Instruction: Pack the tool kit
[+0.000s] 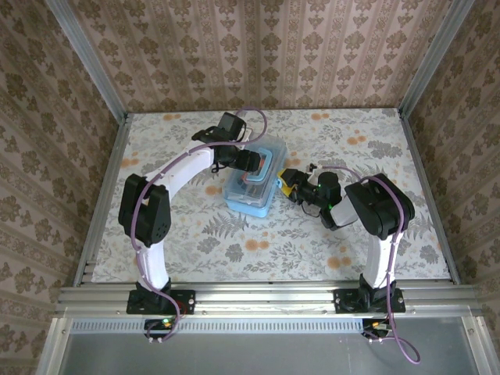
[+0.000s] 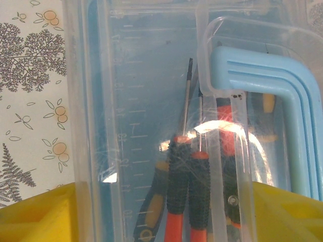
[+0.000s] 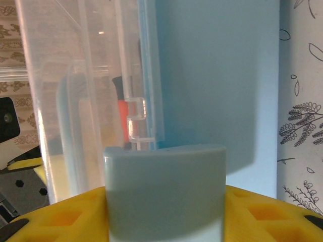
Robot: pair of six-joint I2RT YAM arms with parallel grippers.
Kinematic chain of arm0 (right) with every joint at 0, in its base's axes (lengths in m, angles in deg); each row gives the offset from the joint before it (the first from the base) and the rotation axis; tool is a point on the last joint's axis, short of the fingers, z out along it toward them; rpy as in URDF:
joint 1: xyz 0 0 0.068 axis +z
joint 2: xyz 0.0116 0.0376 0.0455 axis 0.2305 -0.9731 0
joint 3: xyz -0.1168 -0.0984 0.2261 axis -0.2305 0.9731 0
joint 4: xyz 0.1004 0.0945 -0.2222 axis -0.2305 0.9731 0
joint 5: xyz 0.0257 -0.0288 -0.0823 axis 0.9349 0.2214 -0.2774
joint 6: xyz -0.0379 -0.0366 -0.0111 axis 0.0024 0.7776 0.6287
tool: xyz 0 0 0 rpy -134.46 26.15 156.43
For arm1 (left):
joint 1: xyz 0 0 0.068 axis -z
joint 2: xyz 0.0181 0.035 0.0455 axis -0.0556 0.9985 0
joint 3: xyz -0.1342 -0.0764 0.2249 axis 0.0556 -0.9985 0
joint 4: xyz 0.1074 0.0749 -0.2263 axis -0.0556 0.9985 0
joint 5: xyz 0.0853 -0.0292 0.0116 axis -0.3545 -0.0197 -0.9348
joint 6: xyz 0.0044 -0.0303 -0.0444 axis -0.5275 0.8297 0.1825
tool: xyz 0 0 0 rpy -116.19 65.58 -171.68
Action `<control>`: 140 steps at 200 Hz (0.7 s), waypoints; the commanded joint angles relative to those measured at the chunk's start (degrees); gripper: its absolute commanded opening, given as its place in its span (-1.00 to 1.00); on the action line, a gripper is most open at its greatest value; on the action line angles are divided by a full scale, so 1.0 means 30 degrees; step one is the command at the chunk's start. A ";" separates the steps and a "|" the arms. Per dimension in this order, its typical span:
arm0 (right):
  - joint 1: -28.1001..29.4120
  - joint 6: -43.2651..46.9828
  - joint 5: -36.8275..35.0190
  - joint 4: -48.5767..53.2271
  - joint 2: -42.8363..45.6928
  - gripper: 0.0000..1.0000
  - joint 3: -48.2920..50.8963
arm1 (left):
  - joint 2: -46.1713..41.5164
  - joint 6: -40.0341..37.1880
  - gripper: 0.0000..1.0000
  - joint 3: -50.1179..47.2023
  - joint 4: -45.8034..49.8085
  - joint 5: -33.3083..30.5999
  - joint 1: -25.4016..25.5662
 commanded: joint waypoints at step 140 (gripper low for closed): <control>0.0058 0.1725 0.0067 0.2638 0.1957 0.21 -0.1083 | 0.2375 0.0459 -0.29 -0.1136 0.2910 0.1980 0.0406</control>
